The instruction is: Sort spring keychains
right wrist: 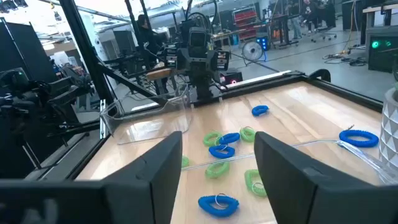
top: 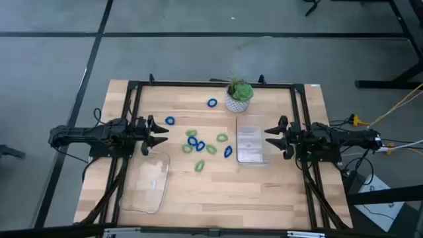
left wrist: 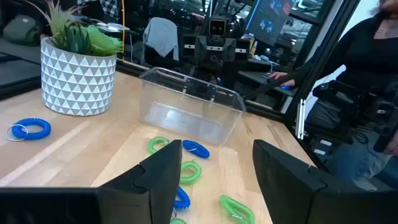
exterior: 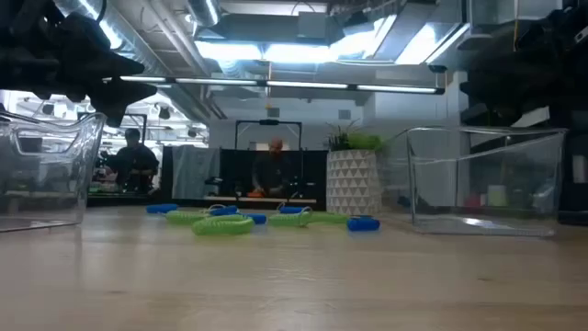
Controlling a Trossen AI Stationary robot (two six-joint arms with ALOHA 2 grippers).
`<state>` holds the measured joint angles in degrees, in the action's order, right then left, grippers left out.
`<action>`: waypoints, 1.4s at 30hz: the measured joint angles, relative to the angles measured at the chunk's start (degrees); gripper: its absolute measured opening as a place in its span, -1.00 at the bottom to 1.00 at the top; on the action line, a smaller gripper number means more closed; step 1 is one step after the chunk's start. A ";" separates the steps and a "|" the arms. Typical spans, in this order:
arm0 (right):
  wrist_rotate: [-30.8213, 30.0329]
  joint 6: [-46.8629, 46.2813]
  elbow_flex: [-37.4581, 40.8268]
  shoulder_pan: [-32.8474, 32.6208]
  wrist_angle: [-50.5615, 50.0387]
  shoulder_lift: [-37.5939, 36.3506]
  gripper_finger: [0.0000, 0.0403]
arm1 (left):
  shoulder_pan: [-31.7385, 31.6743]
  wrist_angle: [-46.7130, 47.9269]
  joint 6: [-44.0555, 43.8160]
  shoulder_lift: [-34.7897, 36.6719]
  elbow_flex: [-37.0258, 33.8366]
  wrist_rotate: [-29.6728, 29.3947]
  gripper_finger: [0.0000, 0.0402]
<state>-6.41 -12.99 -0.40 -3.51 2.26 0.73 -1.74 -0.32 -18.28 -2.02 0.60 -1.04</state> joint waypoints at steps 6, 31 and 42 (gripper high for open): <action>0.02 0.00 0.00 0.00 0.02 0.02 -0.01 | 0.01 0.00 0.00 -0.02 0.00 0.02 -0.04; 0.01 0.00 0.00 0.01 0.00 0.02 -0.01 | 0.00 0.00 0.00 -0.01 0.00 0.02 -0.03; -0.01 0.02 -12.24 0.00 -16.72 4.88 -0.01 | 0.01 0.00 0.00 -0.01 0.00 0.01 -0.03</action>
<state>-6.42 -12.97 -12.65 -3.51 -14.46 5.61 -1.73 -0.32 -18.28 -2.03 0.60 -1.03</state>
